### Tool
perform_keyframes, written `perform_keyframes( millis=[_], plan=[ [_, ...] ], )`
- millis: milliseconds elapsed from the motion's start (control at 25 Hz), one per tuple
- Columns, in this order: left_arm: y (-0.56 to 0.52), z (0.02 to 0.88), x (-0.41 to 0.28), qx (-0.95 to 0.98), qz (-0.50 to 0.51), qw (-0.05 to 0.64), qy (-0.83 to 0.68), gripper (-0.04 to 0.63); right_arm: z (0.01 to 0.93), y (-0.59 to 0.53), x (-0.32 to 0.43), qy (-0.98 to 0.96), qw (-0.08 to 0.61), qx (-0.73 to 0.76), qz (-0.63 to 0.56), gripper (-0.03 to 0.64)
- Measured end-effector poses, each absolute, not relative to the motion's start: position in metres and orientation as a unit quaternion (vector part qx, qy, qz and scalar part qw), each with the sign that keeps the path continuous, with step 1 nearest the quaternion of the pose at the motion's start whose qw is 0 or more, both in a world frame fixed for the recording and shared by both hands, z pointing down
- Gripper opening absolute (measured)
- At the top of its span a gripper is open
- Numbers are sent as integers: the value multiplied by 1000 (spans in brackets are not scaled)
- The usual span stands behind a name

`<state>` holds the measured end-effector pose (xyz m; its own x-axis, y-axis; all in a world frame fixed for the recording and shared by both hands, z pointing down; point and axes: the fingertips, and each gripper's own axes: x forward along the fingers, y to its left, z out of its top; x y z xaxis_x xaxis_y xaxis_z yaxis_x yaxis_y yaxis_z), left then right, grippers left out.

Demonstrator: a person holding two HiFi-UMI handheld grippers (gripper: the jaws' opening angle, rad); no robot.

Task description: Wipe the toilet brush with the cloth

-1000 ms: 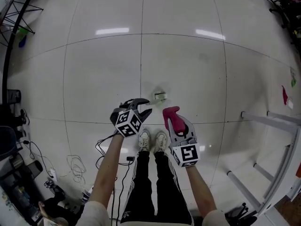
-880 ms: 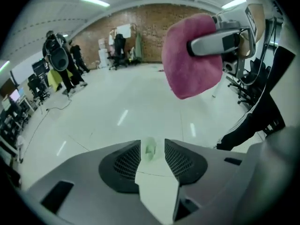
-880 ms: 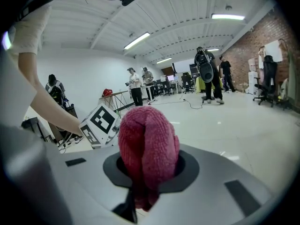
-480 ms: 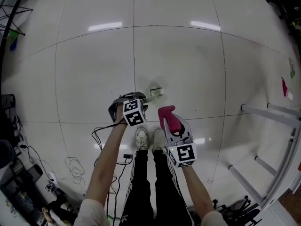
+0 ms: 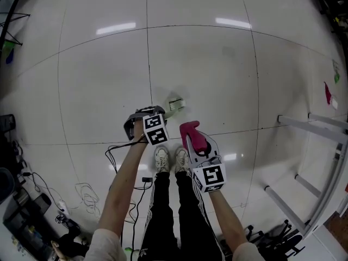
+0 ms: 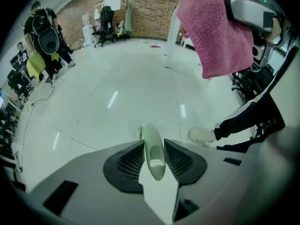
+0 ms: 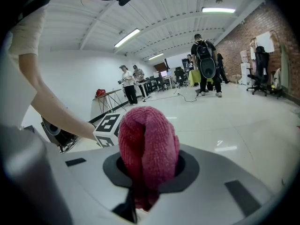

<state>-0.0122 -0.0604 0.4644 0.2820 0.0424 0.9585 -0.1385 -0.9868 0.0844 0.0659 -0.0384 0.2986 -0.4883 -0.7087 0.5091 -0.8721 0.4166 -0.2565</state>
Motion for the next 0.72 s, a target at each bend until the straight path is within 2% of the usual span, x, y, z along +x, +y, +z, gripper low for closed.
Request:
perform_keyframes(
  millis=[80,400,720],
  plan=[
    [-61,465,-11,800,595,75,-32,117,301,-39,66,-825,165,479,252,69],
    [-70,455,-9,805,584,94,-44,112,304,-38,69,-820,173,478,261,69],
    [-65,371,-7,831,540,103,-87,112,253,-42,68,-828,171,476,242,69]
  ],
)
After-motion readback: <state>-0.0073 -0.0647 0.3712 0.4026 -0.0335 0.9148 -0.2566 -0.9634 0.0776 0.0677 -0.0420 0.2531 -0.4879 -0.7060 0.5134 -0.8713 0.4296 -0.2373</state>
